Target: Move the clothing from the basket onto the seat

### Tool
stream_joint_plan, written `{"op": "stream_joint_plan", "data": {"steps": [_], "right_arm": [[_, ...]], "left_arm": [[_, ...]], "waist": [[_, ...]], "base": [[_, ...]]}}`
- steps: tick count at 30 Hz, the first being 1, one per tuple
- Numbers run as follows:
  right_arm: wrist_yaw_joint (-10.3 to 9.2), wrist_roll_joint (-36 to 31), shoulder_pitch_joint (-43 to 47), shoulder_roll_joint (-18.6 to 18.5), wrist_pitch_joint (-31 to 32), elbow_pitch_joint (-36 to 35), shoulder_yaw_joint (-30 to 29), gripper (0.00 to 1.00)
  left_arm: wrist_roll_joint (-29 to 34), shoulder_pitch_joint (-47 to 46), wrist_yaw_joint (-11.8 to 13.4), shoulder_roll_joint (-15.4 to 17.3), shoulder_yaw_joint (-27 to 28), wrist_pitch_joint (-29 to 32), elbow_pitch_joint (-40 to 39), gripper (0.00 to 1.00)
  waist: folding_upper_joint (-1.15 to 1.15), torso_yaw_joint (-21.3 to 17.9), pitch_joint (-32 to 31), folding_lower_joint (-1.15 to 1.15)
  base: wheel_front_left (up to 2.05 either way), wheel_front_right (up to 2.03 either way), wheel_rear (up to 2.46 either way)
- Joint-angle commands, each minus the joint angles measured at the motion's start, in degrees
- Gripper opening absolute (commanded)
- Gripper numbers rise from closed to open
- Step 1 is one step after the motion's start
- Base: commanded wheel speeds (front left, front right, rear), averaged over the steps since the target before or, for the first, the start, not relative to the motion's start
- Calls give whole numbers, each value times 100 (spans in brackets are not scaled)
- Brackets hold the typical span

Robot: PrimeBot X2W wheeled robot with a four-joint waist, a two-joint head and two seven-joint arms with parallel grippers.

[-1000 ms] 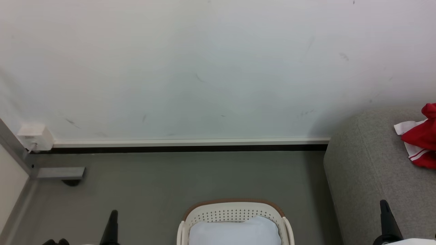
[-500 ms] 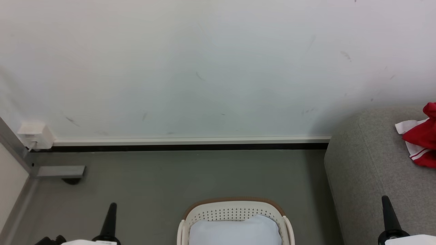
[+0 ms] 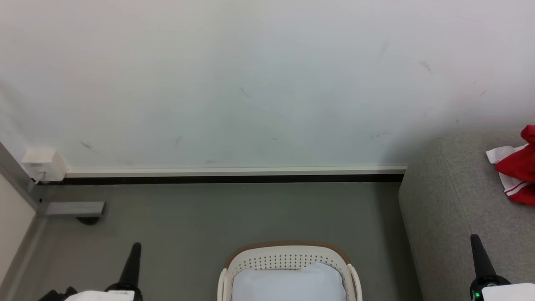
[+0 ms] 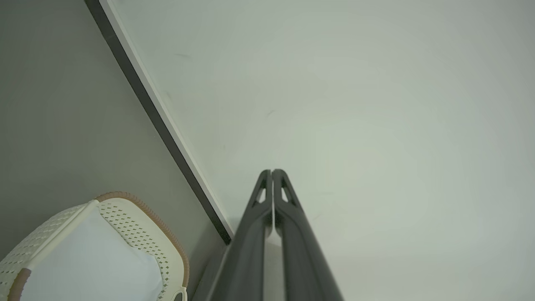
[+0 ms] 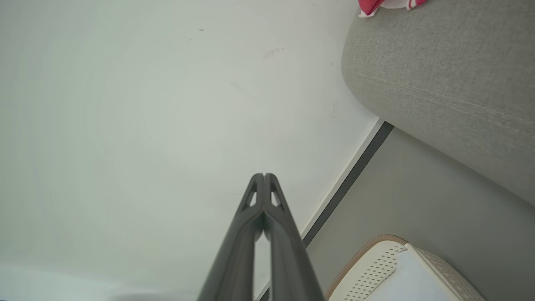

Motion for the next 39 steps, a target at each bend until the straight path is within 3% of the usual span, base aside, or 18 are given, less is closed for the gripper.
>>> {"op": "stream_joint_plan", "data": {"steps": [1,39], "right_arm": [[-9,108,-90,-67,26,-67,-23,0],[-13,1755,-218,-75,450,-215,-146,0]], "left_arm": [[-134,-115,-44,24,26,31,-65,0],[-1730,-293,-160,11,204,466,-183,0]], "waist": [[0,1,2,0],[0,28,99,0]], "base": [[0,0,0],[0,0,0]]}}
